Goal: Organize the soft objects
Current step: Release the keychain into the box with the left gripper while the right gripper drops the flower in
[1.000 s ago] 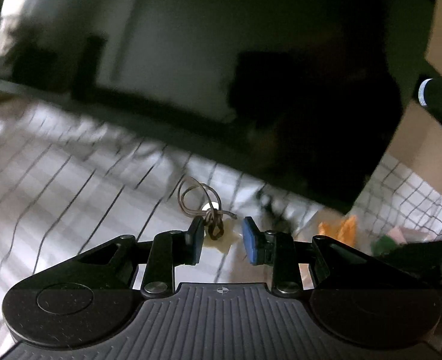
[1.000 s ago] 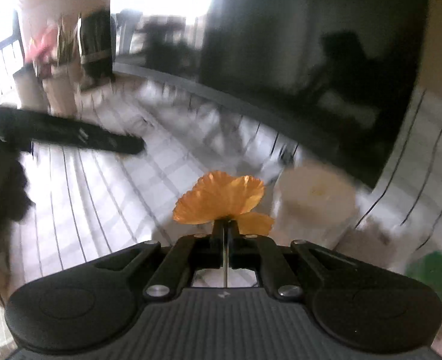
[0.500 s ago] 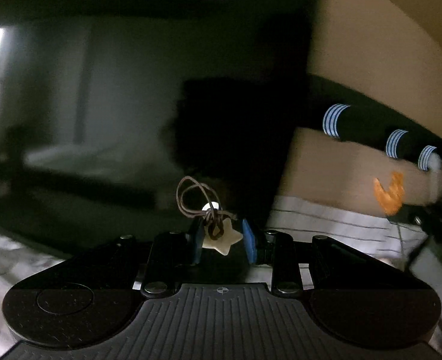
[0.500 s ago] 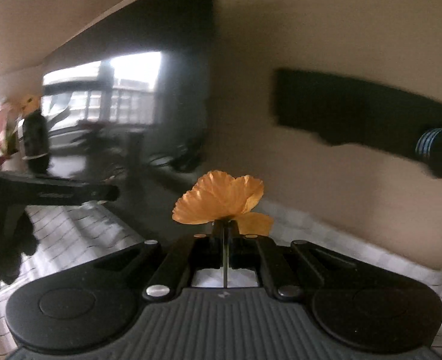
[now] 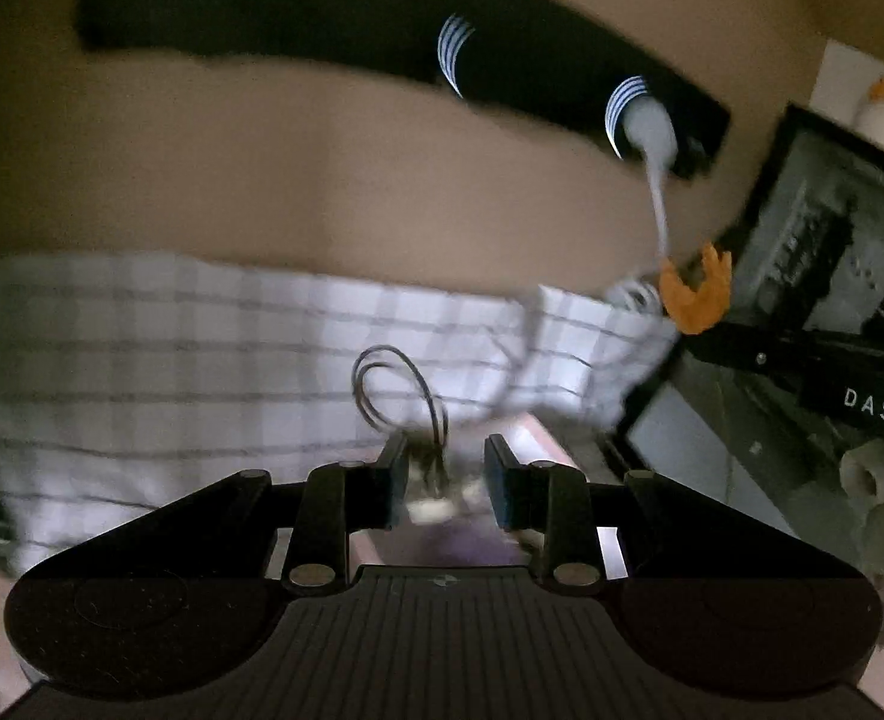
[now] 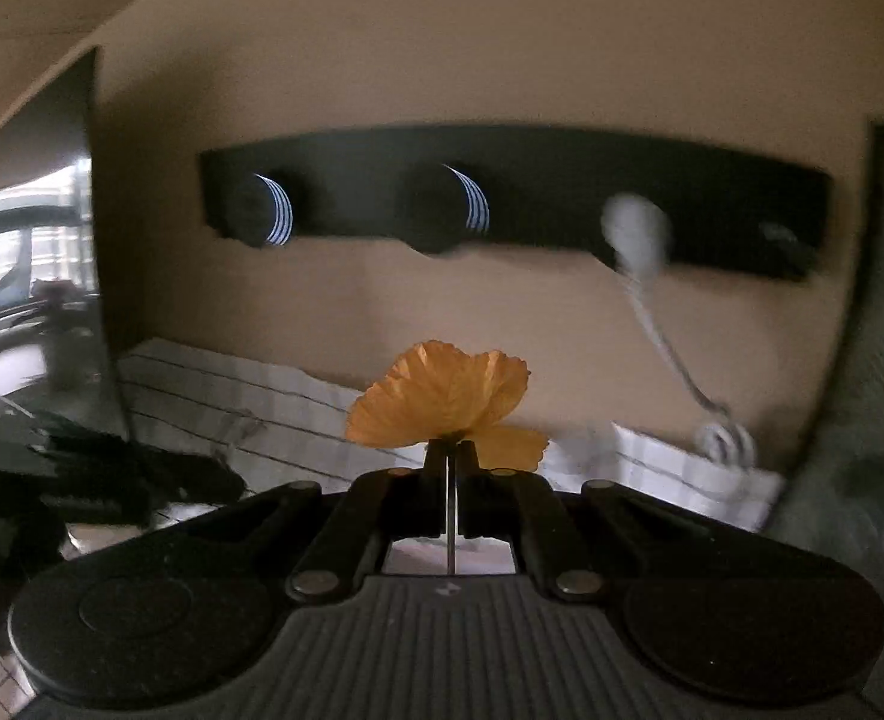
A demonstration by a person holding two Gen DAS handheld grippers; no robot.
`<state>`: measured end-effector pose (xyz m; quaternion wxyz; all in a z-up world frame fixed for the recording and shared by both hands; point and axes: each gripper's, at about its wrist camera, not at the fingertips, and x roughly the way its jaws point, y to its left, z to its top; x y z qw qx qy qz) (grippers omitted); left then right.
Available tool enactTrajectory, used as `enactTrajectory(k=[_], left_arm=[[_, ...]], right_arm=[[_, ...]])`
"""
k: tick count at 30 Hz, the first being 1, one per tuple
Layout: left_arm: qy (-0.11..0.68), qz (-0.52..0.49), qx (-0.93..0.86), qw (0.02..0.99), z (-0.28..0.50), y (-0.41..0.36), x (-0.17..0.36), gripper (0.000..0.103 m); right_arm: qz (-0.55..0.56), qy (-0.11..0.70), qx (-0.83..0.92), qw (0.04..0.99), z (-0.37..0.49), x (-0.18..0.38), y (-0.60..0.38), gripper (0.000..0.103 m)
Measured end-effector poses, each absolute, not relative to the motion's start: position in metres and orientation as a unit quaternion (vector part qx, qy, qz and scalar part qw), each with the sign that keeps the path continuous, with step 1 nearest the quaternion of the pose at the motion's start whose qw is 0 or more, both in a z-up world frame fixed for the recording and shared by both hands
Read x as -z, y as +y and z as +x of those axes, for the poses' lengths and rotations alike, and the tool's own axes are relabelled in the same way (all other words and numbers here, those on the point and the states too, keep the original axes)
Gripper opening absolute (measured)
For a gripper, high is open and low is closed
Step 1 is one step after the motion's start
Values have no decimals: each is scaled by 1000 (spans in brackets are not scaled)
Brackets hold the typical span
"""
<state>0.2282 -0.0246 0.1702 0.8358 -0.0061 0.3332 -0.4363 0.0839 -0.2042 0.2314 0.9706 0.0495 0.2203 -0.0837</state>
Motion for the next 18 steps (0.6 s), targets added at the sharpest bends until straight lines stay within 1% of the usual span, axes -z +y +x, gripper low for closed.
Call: enactTrajectory(k=[4, 7, 10, 13, 16, 18], left_arm=[[376, 12, 418, 827, 227, -68, -124, 32], [393, -48, 414, 820, 232, -69, -107, 32], [399, -89, 391, 824, 231, -50, -104, 32], [394, -84, 375, 835, 218, -29, -107, 32], [400, -87, 354, 841, 206, -1, -107, 32], [404, -90, 334, 847, 199, 21, -102, 32]], right_arm=[[66, 234, 100, 965, 76, -208, -231, 3], [78, 250, 102, 960, 72, -184, -240, 3], [89, 264, 100, 955, 77, -160, -246, 3], [95, 266, 98, 954, 89, -144, -249, 3], [67, 267, 102, 956, 102, -127, -243, 3], [63, 297, 99, 948, 114, -107, -241, 3]])
